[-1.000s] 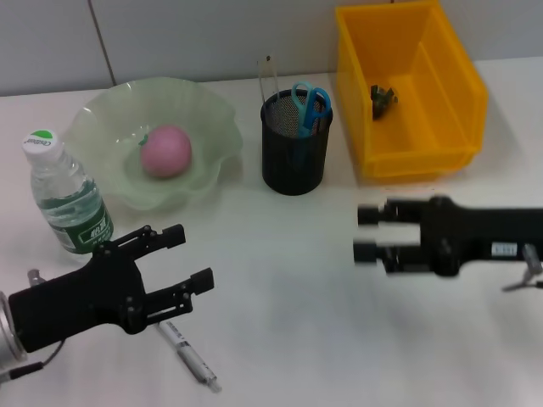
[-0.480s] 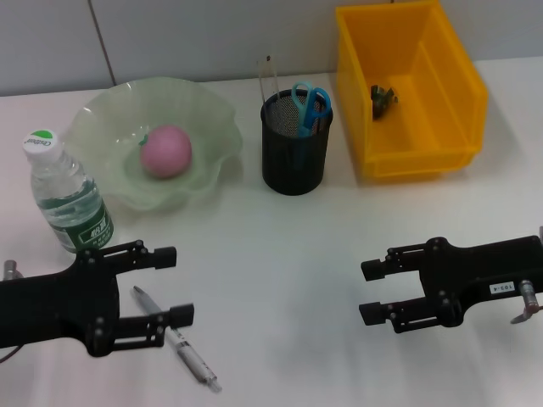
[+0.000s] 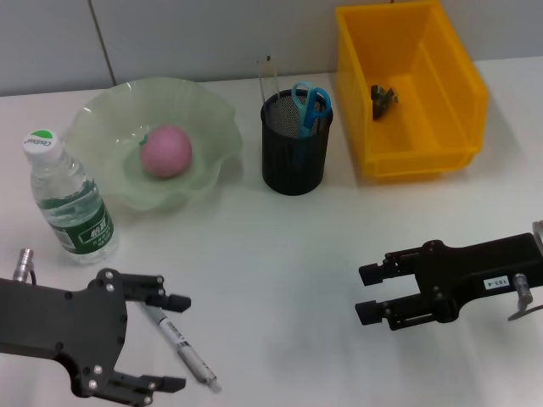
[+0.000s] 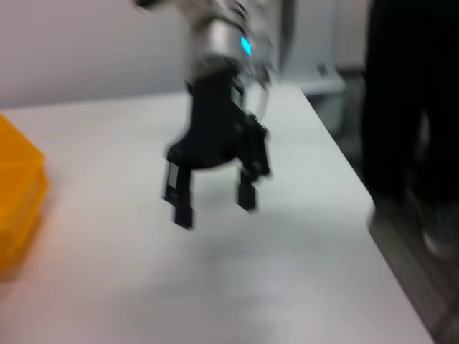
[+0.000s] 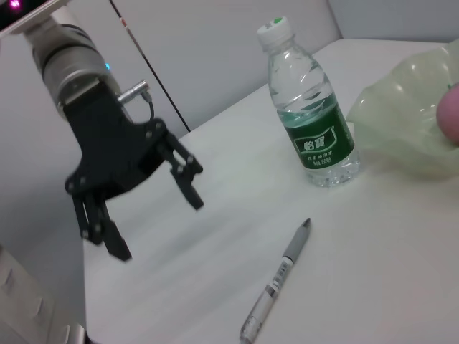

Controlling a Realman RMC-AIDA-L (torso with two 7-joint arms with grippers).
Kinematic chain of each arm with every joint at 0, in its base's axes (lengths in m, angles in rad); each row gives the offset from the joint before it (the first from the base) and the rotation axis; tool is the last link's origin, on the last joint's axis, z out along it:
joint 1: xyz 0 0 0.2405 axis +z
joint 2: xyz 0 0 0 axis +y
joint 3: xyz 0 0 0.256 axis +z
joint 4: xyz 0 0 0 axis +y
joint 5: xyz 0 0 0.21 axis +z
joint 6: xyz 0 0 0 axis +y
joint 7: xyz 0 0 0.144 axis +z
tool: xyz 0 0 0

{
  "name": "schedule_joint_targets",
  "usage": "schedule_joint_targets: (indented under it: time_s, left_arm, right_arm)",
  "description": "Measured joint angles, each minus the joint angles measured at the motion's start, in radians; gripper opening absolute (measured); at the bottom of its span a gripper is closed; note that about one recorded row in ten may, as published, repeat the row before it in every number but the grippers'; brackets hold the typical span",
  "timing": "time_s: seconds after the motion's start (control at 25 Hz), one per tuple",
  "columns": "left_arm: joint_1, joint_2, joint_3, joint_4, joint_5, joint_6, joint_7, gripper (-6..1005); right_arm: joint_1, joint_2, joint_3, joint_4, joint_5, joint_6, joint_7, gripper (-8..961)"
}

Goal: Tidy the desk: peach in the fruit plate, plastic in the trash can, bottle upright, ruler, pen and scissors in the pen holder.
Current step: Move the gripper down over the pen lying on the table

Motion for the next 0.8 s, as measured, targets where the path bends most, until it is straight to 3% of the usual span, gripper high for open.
schedule_joint_targets:
  time_s: [0.16,0.24,0.32,0.36,0.52,0.64,0.8]
  left_arm:
    - [-0.013,-0.019,0.0,0.084,0.088,0.022,0.015,786]
    - [-0.04,-0.052,0.008,0.201,0.218,0.04,0.058,786]
    - [-0.04,-0.052,0.008,0.201,0.218,0.04,0.058,786]
    - [-0.076,-0.061,0.035,0.244,0.286,0.06,0.076,786]
    - [-0.107,-0.056,0.077,0.259,0.313,0.065,0.077,786]
    - [-0.177,-0.049,0.179,0.277,0.389,0.067,0.077,786]
    - [-0.222,-0.048,0.227,0.267,0.428,0.058,0.09,787]
  right_arm:
    - [0.01,0.004,0.0,0.001,0.0,0.002,0.039,709]
    - [0.017,0.006,0.0,0.007,0.0,0.004,0.054,709]
    - [0.025,0.006,0.001,0.014,0.004,0.005,0.067,709]
    - [0.028,0.006,0.002,0.017,0.006,0.007,0.074,709]
    - [0.046,0.007,0.003,0.022,0.009,0.014,0.094,709]
    - [0.052,0.007,0.0,0.022,0.009,0.022,0.105,710]
    - [0.056,0.007,0.004,0.022,0.009,0.033,0.111,710]
